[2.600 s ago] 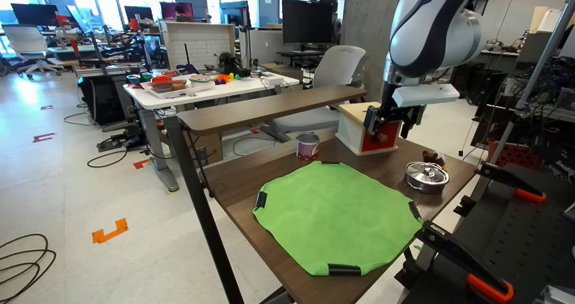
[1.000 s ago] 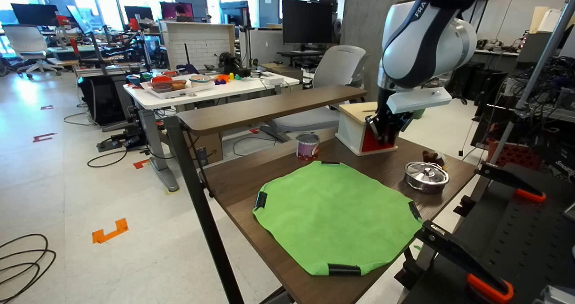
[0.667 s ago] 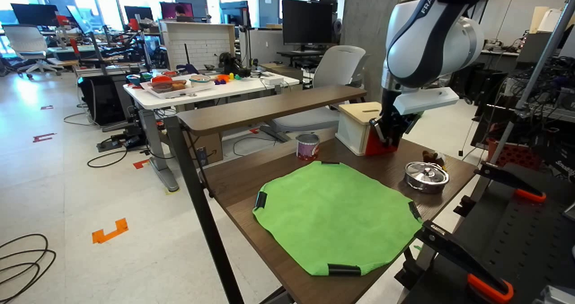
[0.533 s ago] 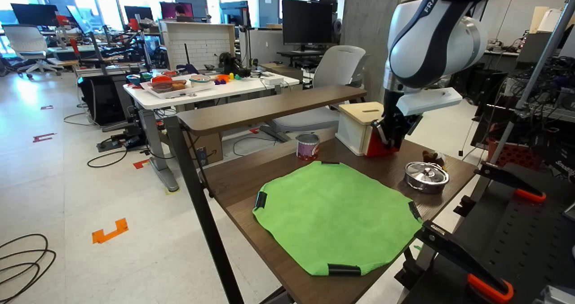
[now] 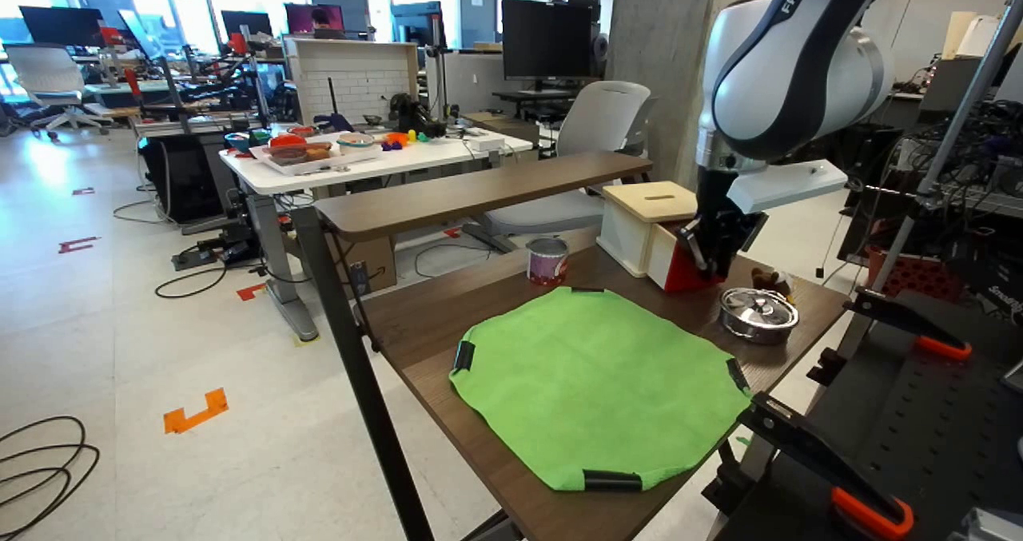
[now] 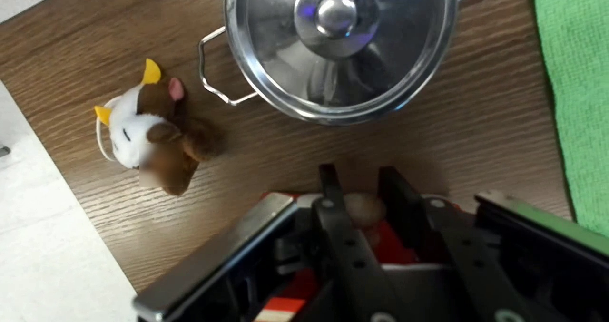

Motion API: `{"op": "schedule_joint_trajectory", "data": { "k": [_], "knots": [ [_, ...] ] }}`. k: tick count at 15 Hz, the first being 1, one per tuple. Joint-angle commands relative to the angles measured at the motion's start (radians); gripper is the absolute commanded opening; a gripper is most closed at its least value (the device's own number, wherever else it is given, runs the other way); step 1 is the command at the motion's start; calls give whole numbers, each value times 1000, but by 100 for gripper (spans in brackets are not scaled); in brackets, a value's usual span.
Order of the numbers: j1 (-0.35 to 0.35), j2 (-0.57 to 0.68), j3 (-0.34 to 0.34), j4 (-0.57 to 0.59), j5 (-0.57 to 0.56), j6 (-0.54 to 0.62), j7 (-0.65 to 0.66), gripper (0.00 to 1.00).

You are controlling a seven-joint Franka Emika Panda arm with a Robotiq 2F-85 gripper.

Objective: Open the drawer

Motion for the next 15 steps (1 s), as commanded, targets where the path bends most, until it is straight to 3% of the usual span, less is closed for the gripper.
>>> {"op": "schedule_joint_trajectory", "data": {
  "k": [1, 2, 4, 9, 15],
  "knots": [
    [-3, -41, 37, -57, -27, -26, -33, 7],
    [-3, -44, 38, -63, -28, -27, -33, 52],
    [-3, -45, 48, -74, -35, -29, -47, 58],
    [3, -42, 78, -90, -49, -42, -63, 97],
    [3, -92, 79, -129, -61, -56, -70, 100]
  ]
}}
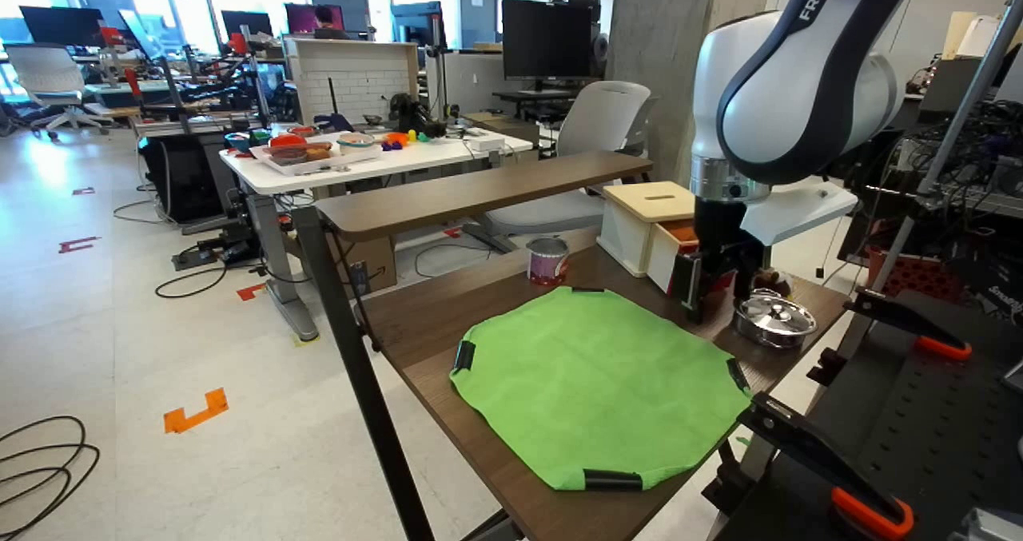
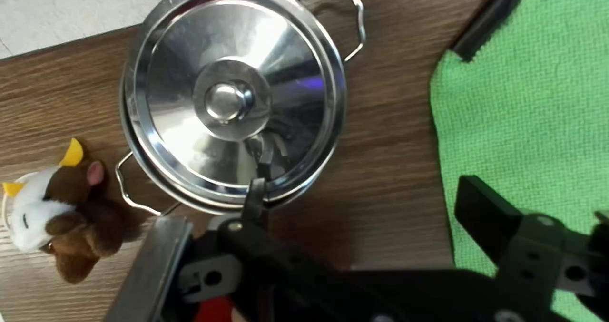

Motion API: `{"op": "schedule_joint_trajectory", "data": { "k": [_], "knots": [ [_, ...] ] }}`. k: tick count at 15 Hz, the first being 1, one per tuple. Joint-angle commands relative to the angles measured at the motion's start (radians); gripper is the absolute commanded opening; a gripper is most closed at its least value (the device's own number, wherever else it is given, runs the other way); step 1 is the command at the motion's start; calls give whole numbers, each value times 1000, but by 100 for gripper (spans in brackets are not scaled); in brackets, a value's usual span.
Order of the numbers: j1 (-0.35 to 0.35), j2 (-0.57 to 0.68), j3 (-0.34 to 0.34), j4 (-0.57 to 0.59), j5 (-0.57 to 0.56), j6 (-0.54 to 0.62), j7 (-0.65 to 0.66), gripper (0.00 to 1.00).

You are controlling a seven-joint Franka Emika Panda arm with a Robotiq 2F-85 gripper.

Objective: Open the drawer

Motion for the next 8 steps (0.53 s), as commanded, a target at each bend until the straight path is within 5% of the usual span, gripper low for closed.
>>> {"op": "schedule_joint_trajectory", "data": {
  "k": [1, 5, 6, 8],
  "knots": [
    [-7, -102, 3, -71, -19, -14, -22, 100],
    [12, -266, -18, -226, -64, 47, -38, 100],
    [-10, -150, 5, -109, -40, 13, -21, 100],
    [-11, -222, 4, -173, -61, 16, -22, 100]
  ]
}}
